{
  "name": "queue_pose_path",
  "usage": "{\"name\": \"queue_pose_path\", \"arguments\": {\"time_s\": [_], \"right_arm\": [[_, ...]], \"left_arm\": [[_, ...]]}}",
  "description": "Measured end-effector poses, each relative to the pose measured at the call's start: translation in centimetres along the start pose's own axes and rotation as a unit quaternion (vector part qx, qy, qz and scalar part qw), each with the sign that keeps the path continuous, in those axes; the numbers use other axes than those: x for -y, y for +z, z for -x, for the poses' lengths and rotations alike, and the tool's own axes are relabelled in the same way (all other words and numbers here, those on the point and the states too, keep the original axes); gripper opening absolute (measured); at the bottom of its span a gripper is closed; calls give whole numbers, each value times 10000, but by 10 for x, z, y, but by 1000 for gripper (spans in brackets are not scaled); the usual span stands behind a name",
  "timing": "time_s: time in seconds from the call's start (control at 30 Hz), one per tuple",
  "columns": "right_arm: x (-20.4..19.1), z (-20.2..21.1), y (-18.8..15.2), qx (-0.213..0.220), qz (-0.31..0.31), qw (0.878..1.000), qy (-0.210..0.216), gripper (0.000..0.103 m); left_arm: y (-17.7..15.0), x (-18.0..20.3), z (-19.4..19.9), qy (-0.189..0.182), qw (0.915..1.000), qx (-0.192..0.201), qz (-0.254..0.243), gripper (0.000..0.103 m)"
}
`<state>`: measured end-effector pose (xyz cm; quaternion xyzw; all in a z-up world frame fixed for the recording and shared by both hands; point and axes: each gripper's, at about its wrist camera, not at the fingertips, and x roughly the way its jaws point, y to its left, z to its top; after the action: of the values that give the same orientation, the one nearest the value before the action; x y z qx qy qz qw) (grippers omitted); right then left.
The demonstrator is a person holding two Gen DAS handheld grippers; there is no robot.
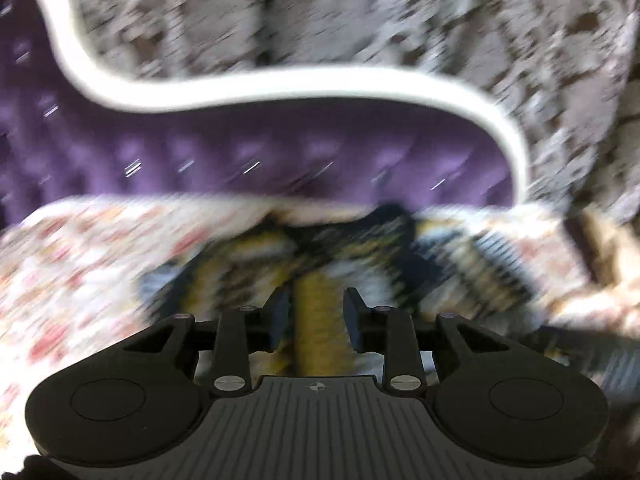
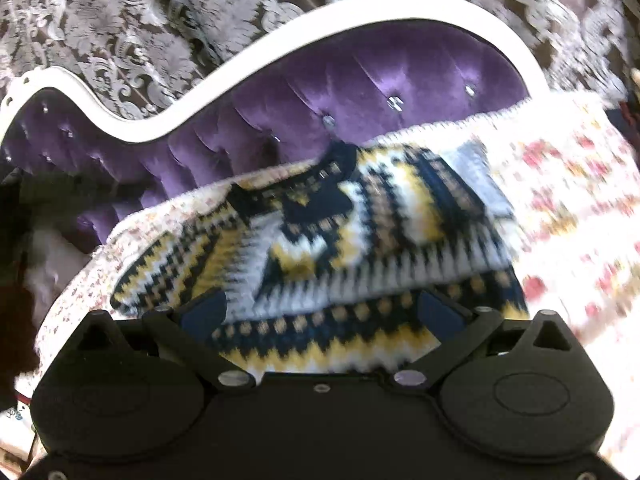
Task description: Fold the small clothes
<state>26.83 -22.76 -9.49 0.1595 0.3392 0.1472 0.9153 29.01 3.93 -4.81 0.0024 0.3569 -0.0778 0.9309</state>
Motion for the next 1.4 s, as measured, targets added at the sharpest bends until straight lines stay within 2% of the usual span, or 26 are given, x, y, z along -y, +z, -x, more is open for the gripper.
{"name": "queue_pose_path", "arguments": {"time_s": [0.07,0.13,0.2,0.3,0.4,0.47,0.53,0.6,0.73,0.87,0.93,1.0,1.1,1.17,1.2,1.23,1.27,1.3,1.4], "right_arm": [[-4,-12,12,74,48,9999,110,102],[-8,-29,24,54,32,10000,76,98],[-18,-46,34,-19,188,9998,-66,93],[-41,-75,42,-187,743,9965,-318,84],[-61,-108,41,-476,1148,9911,-484,81],[-68,-128,37,-712,1343,9866,-588,63],[-67,-140,32,-916,1487,9812,-819,35],[-58,-133,33,-819,1415,9831,-826,18],[-23,-95,42,-512,765,9926,-787,17],[17,-74,37,-641,130,9949,-767,18],[31,-74,32,-737,-102,9947,-708,28],[35,-75,28,-763,-220,9951,-581,32],[38,-77,30,-660,-535,9957,-359,51],[40,-78,34,-591,-727,9952,-284,55],[39,-81,34,-570,-727,9952,-309,55],[38,-83,35,-561,-695,9954,-348,44],[36,-84,36,-557,-651,9956,-376,25],[33,-85,38,-559,-589,9960,-380,11],[6,-77,50,-289,179,9990,-273,11]], "left_arm": [[-23,-14,-6,399,9989,-263,-24,29],[-42,-25,-14,632,9967,-502,0,29],[-57,-33,-22,713,9952,-673,72,29],[-71,-38,-36,644,9937,-896,205,30],[-73,-33,-36,757,9943,-747,13,30],[-73,-31,-36,769,9944,-722,27,31],[-76,-33,-33,706,9950,-700,87,31],[-76,-38,-32,615,9955,-690,206,31],[-80,-43,-30,575,9959,-646,260,31],[-82,-43,-28,584,9960,-617,275,31],[-82,-44,-28,562,9960,-627,307,31],[-81,-44,-28,547,9959,-642,314,31],[-81,-44,-28,553,9959,-651,297,31],[-81,-43,-28,560,9959,-648,300,31],[-81,-43,-28,558,9959,-651,302,31],[-81,-44,-28,557,9958,-653,306,31],[-81,-43,-28,559,9958,-656,311,31],[-80,-43,-28,564,9957,-661,316,31],[-79,-43,-28,546,9956,-678,359,31]]}}
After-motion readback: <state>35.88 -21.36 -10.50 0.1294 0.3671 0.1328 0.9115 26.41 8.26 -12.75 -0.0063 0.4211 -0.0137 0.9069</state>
